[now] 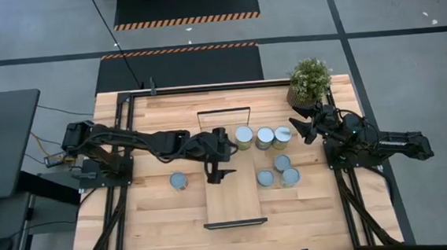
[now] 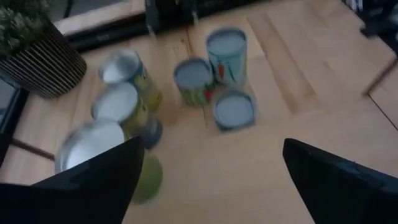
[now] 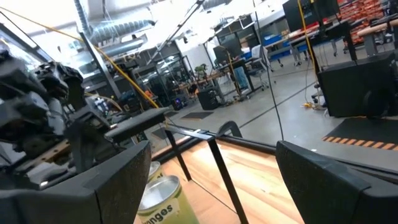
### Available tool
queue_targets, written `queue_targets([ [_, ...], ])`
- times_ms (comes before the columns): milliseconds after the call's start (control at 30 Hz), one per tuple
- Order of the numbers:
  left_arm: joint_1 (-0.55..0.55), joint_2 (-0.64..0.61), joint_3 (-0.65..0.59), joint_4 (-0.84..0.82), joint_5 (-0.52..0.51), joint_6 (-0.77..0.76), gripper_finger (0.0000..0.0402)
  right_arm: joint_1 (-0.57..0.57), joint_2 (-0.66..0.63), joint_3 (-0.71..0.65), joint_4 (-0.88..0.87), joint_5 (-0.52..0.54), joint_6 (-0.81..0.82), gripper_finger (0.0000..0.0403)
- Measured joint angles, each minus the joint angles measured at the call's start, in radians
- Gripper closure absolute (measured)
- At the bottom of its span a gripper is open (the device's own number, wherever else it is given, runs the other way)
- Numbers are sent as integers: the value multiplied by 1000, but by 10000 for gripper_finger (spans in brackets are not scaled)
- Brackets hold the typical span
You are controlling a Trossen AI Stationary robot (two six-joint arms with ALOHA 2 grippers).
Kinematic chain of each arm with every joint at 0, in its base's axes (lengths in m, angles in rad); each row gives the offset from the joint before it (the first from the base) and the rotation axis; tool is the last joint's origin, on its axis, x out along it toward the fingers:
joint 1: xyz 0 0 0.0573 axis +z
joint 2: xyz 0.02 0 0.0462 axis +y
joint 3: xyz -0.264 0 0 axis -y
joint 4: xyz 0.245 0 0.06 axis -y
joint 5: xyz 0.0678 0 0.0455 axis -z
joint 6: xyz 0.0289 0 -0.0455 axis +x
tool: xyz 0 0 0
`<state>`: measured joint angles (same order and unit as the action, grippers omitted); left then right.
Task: Pick and place cans onto a shelf
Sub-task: Adjust the canned oranges on the shelf
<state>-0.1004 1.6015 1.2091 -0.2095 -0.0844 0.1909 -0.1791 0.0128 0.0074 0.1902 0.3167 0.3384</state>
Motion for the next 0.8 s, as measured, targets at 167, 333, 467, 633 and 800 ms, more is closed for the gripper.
queue_targets([
  [167, -11, -51, -42, -71, 10, -66, 53, 0, 0, 0, 8, -4, 22, 51],
  [333, -17, -140, -177, -73, 11, -162, 91, 0, 9, 2, 104, -19, 54, 51],
  [467, -22, -242, -263, -39, 2, -212, 113, 0, 71, 25, 81, -73, 16, 51],
  [633, -13, -359, -373, 11, -50, -219, 124, -2, 210, 37, 77, -68, 28, 51],
  [800, -1, -445, -465, 94, -52, -244, 127, -2, 359, 93, 93, -84, 20, 51],
])
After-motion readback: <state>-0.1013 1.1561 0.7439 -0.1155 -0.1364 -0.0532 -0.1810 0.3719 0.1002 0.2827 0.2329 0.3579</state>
